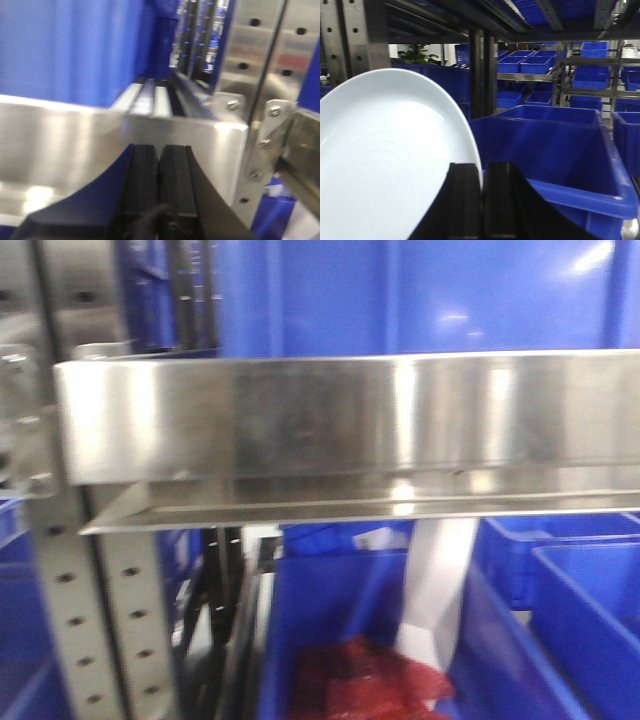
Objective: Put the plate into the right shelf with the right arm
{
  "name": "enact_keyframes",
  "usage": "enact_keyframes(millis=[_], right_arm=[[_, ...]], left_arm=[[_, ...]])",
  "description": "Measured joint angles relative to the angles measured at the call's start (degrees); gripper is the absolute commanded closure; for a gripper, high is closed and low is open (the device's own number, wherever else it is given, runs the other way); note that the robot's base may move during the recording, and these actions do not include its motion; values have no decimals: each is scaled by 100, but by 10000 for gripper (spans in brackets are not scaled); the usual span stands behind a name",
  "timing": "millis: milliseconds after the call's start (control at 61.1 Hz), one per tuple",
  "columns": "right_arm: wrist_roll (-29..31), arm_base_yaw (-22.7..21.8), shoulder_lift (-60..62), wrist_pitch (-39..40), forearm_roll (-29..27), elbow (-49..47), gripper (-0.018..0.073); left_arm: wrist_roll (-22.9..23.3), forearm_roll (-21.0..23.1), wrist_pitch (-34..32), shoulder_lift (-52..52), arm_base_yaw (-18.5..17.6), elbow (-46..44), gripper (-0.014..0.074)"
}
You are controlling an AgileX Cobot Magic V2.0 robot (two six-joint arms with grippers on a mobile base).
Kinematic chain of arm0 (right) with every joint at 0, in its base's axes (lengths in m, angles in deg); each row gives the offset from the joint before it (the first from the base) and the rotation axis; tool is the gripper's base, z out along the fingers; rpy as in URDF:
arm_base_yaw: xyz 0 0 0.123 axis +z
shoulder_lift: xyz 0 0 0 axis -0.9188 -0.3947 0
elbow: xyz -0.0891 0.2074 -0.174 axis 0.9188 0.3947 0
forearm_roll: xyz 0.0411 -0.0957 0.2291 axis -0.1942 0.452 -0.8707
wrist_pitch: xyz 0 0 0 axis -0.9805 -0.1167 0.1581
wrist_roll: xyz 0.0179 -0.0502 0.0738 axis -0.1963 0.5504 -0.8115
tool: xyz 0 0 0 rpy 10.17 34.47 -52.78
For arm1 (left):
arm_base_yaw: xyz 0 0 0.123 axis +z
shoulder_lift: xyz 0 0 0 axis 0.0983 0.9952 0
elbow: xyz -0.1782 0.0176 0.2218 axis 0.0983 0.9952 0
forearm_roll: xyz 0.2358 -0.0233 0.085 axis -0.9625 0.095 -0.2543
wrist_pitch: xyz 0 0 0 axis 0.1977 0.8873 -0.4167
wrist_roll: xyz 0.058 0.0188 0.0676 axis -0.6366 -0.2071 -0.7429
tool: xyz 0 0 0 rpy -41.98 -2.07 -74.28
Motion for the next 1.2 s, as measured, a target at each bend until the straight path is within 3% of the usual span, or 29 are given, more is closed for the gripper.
enact_keyframes(millis=[901,1196], right_arm=[[0,0,-52,32,0,-51,505],[10,0,-1739,21,0,-1822,505]], left_arm=[[0,0,0,0,0,0,643],[0,0,0,0,0,0,643]])
